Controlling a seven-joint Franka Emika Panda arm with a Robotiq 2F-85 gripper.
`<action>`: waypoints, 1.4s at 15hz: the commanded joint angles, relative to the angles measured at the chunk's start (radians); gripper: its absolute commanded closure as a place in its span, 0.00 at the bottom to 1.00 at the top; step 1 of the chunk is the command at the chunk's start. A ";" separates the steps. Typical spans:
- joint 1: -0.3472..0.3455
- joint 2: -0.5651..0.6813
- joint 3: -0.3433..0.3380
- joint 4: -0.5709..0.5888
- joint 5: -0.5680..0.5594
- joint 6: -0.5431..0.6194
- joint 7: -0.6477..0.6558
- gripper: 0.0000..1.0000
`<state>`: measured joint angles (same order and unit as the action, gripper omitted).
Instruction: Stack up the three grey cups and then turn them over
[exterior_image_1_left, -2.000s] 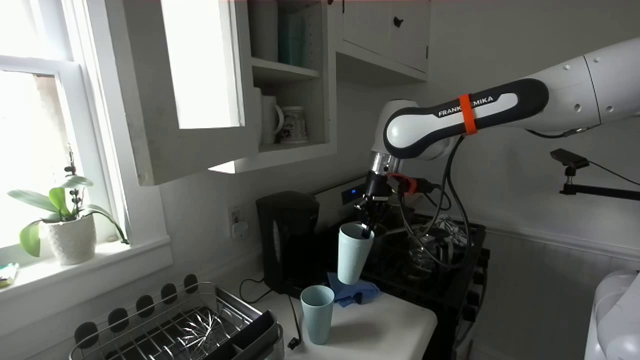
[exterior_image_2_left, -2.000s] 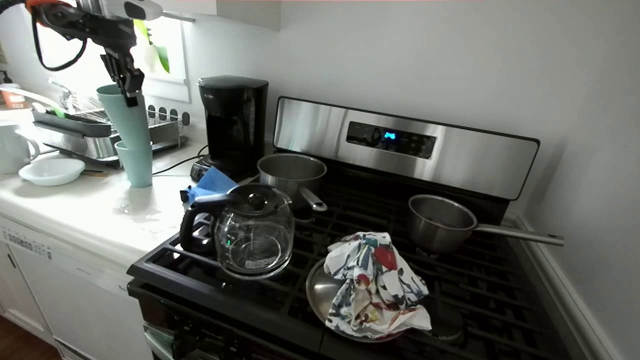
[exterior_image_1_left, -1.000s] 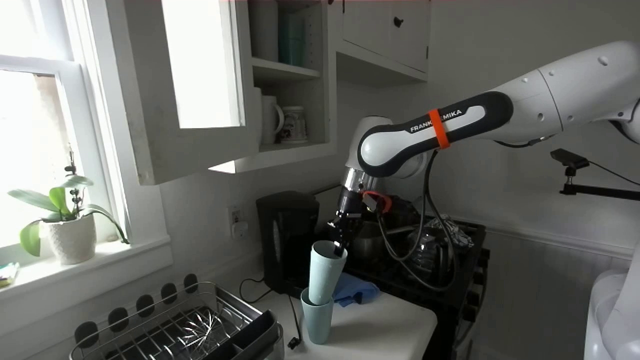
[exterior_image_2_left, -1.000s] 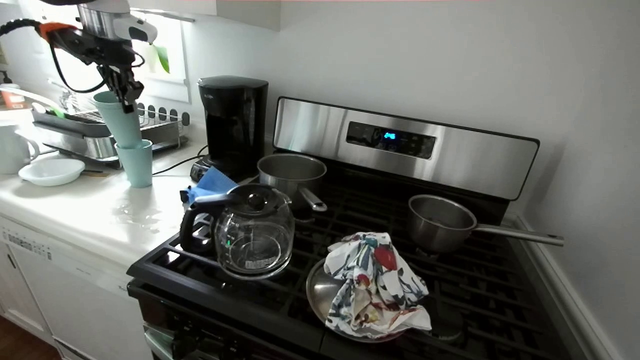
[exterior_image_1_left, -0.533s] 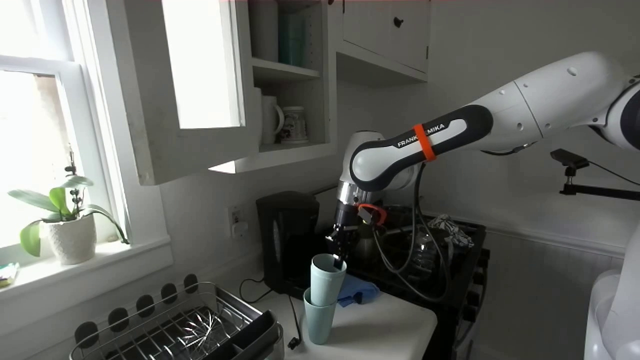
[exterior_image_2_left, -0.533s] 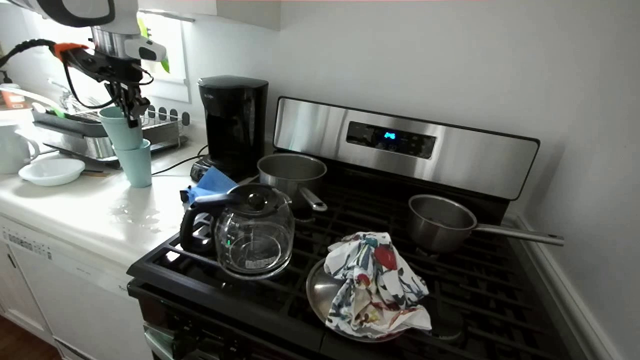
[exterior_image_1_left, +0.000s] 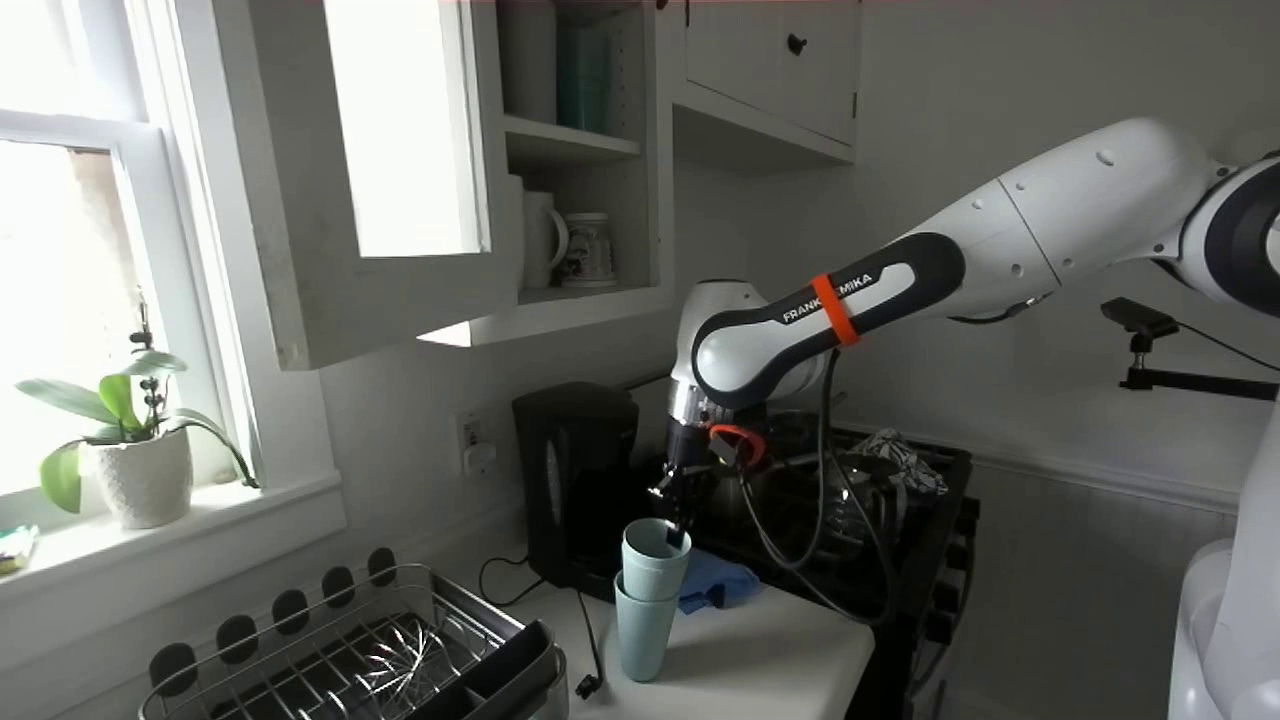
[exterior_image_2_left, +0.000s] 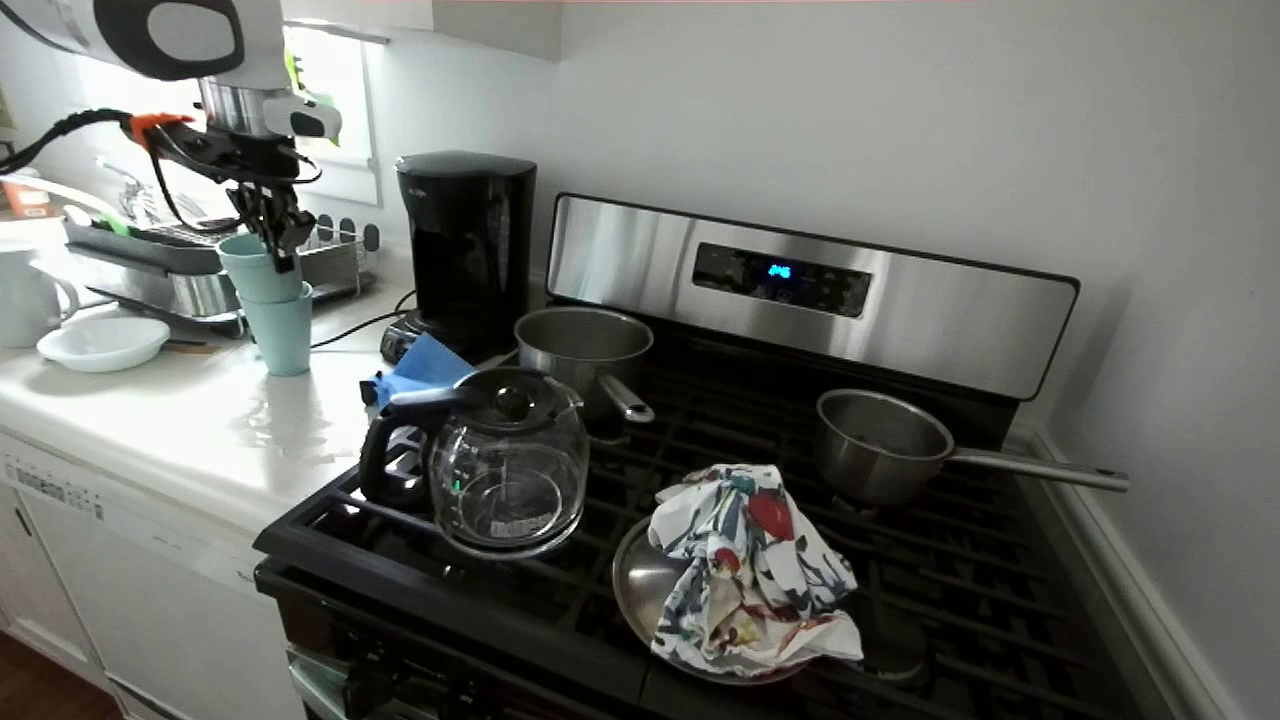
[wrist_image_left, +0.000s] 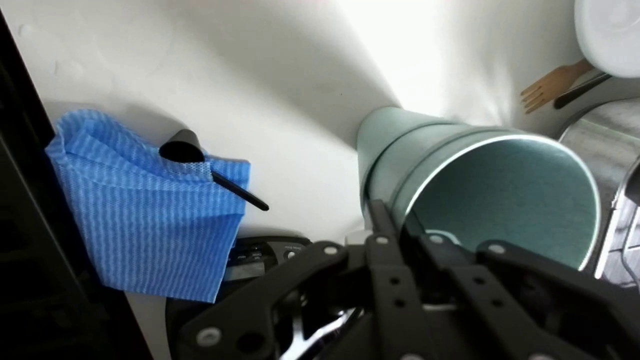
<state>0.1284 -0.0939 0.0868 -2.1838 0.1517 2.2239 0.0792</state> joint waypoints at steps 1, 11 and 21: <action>-0.009 0.018 0.012 0.025 -0.024 -0.004 0.037 0.98; -0.017 -0.037 0.006 -0.013 -0.004 -0.048 0.145 0.20; -0.015 0.044 0.006 0.022 0.042 -0.029 0.095 0.00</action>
<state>0.1173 -0.0899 0.0882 -2.1826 0.1524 2.1870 0.2032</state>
